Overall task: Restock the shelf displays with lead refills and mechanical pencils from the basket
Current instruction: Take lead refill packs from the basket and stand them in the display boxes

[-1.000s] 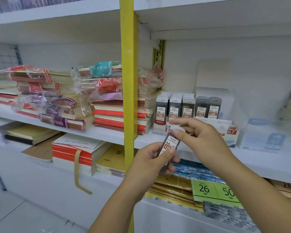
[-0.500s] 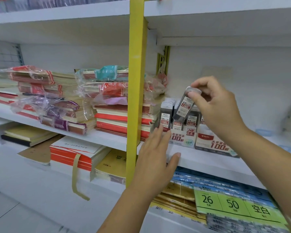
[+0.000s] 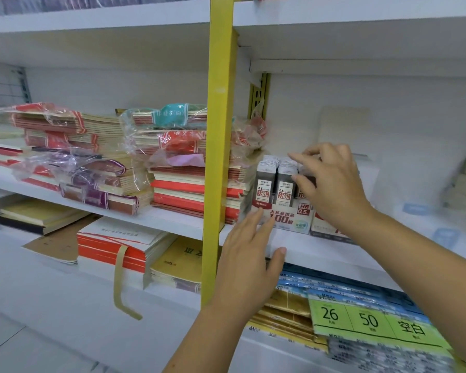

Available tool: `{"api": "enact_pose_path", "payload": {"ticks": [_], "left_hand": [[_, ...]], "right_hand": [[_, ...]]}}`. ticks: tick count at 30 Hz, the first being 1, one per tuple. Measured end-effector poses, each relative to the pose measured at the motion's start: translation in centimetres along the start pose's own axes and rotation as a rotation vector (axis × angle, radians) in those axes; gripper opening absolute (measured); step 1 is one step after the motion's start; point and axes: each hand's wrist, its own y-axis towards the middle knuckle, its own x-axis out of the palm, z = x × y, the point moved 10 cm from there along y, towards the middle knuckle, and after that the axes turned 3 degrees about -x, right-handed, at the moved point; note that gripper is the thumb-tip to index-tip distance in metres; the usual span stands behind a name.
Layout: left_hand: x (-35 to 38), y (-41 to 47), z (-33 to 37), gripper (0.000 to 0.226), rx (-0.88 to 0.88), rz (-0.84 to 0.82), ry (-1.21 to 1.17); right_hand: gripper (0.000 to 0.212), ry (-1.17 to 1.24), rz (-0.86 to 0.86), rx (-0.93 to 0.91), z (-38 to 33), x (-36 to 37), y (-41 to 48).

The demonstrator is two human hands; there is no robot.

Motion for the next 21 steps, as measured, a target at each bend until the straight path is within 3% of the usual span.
{"api": "enact_pose_path", "payload": {"ticks": [4, 6, 8, 12, 16, 21], "left_hand": [[-1.2, -2.6, 1.9, 0.043, 0.046, 0.083, -0.083], [-0.8, -4.6, 2.6, 0.037, 0.052, 0.070, -0.127], [1.8, -7.1, 2.6, 0.032, 0.047, -0.064, -0.134], [10.9, -15.4, -1.1, 0.034, -0.103, -0.491, -0.119], [18.3, -25.4, -6.4, 0.033, -0.383, -0.689, -0.142], [24.4, -36.3, -11.8, 0.037, -0.701, -0.879, -0.104]], "right_hand": [[0.023, 0.319, 0.176, 0.019, -0.3, -3.4, -6.3], [0.020, 0.500, 0.133, 0.088, 0.0, -3.4, -11.3], [0.018, 0.631, 0.059, 0.222, 1.1, -2.1, -16.5], [0.016, 0.613, -0.209, 0.533, 5.2, 4.7, -29.0], [0.013, 0.539, -0.581, 0.877, 8.6, 13.2, -44.5], [0.026, 0.425, -0.922, 0.950, 7.6, 19.9, -58.3]]}}
